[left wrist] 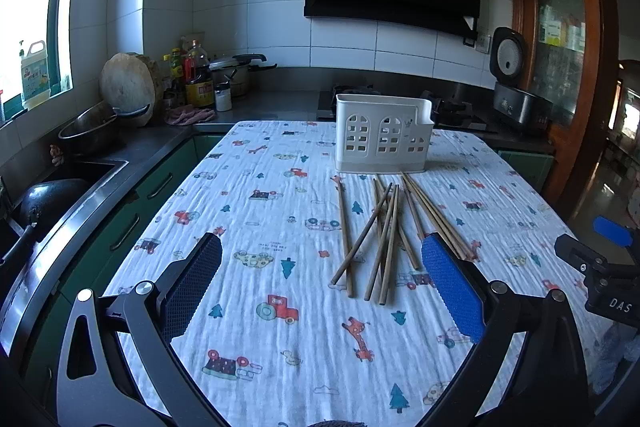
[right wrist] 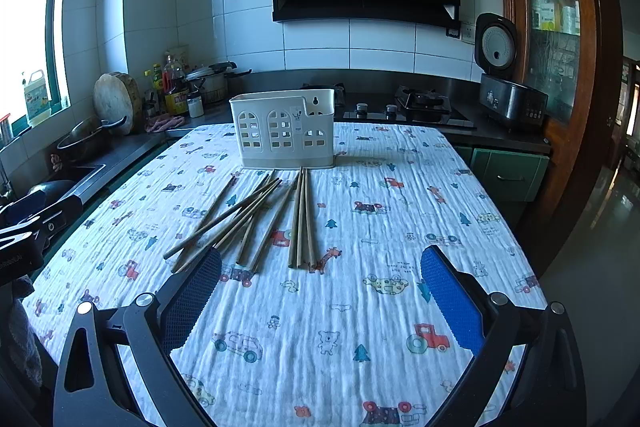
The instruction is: Organize utensils
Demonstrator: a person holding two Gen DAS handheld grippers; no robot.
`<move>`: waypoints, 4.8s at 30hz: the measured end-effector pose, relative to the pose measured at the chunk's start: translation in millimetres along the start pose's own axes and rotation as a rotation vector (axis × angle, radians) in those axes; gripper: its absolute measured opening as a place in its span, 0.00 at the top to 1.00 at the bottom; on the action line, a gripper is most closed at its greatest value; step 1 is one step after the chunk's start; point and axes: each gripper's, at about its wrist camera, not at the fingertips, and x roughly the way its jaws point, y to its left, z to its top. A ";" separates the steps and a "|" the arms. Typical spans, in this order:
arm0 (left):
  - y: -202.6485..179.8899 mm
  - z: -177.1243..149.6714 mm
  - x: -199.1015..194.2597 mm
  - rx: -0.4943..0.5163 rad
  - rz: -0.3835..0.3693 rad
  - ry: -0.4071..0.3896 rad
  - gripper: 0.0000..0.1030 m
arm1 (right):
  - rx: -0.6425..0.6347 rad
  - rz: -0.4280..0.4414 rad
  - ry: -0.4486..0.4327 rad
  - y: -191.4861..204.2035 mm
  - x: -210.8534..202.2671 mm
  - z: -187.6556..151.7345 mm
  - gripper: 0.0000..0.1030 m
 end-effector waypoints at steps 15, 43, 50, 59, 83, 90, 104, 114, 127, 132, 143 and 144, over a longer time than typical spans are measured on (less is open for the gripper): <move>9.4 -1.4 11.7 -0.023 0.021 0.031 0.09 | -0.002 0.003 0.013 -2.7 11.6 1.4 0.06; 12.7 -7.3 76.4 0.078 -0.049 0.155 0.53 | -0.035 0.054 0.144 -7.1 76.8 -0.5 0.34; -2.7 -15.8 109.5 0.142 -0.173 0.237 0.77 | -0.020 0.073 0.186 -11.2 93.3 -2.6 0.38; -26.2 -21.1 138.9 0.312 -0.289 0.291 0.84 | -0.023 0.089 0.205 -10.0 108.2 1.0 0.38; -17.6 -27.3 182.0 0.340 -0.323 0.377 0.93 | -0.046 0.106 0.231 -1.5 135.6 7.9 0.39; -13.5 -22.9 177.7 0.316 -0.340 0.359 0.94 | -0.050 0.115 0.232 -0.4 139.5 9.1 0.42; -1.5 12.3 151.6 0.231 -0.357 0.242 0.94 | -0.041 0.140 0.317 -4.4 177.7 2.2 0.77; 1.7 27.7 150.8 0.198 -0.372 0.206 0.94 | -0.089 0.120 0.359 1.7 195.6 -0.3 0.94; -4.1 46.8 147.0 0.187 -0.370 0.168 0.94 | -0.110 0.086 0.346 4.2 197.5 0.2 0.93; -5.9 59.2 144.2 0.188 -0.366 0.151 0.94 | -0.090 0.080 0.258 -4.8 168.9 20.0 0.93; -14.2 99.1 146.2 0.166 -0.377 0.146 0.94 | -0.112 0.108 0.066 -18.9 122.7 114.6 0.93; -15.2 103.2 147.8 0.168 -0.378 0.147 0.94 | -0.120 0.114 0.068 -18.0 123.5 122.2 0.93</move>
